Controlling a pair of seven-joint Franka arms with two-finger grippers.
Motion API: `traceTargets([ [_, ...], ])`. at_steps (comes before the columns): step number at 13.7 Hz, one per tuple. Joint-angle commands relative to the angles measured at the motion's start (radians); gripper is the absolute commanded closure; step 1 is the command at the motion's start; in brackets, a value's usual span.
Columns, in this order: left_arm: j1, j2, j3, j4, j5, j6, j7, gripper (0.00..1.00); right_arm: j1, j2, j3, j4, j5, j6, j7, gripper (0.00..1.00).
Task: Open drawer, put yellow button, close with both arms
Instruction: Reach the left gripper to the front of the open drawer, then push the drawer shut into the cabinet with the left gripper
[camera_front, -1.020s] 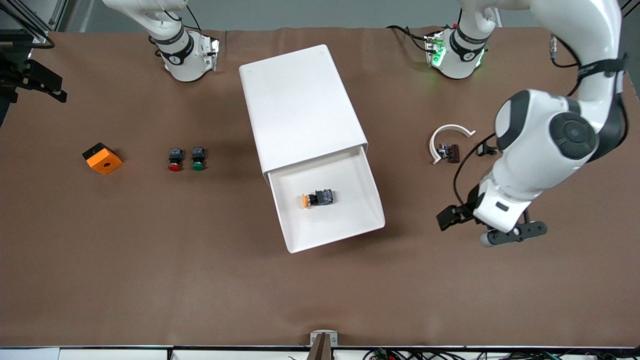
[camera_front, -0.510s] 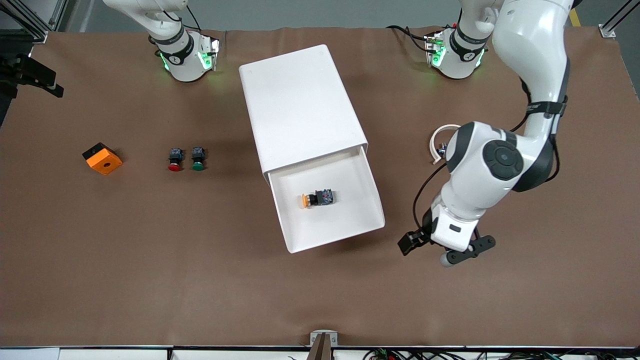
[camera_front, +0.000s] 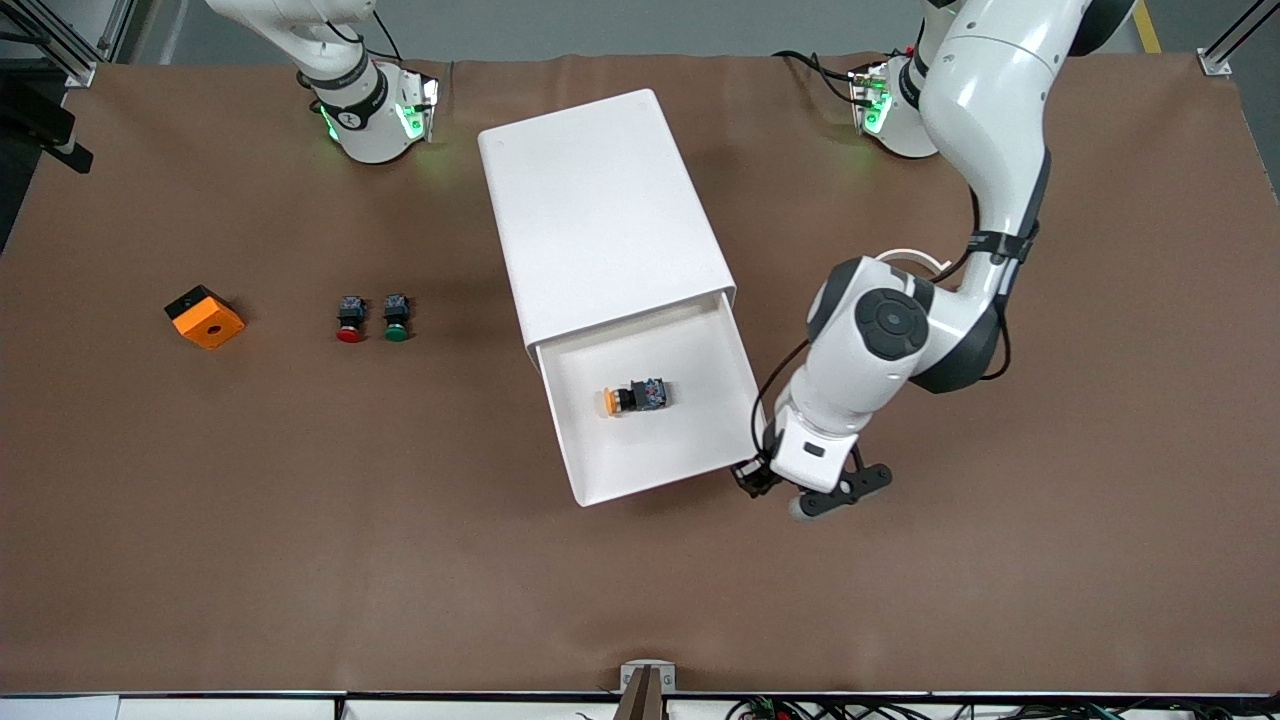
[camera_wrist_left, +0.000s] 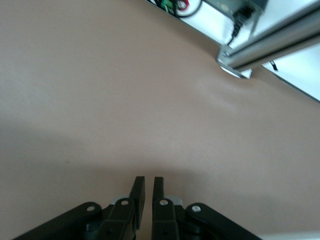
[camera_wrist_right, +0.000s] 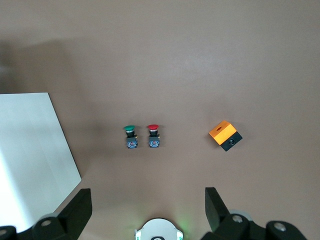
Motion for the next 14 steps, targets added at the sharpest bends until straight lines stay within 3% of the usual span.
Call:
traceTargets([
  [1, -0.04, 0.003, 0.003, 0.024, -0.012, -0.005, -0.022, 0.86, -0.014, 0.002, -0.002, 0.021, 0.006, -0.018, -0.006, 0.0],
  [14, -0.188, -0.005, 0.002, 0.019, -0.114, -0.075, -0.129, 0.87, -0.005, 0.0, 0.004, -0.009, 0.018, -0.063, -0.006, 0.0],
])
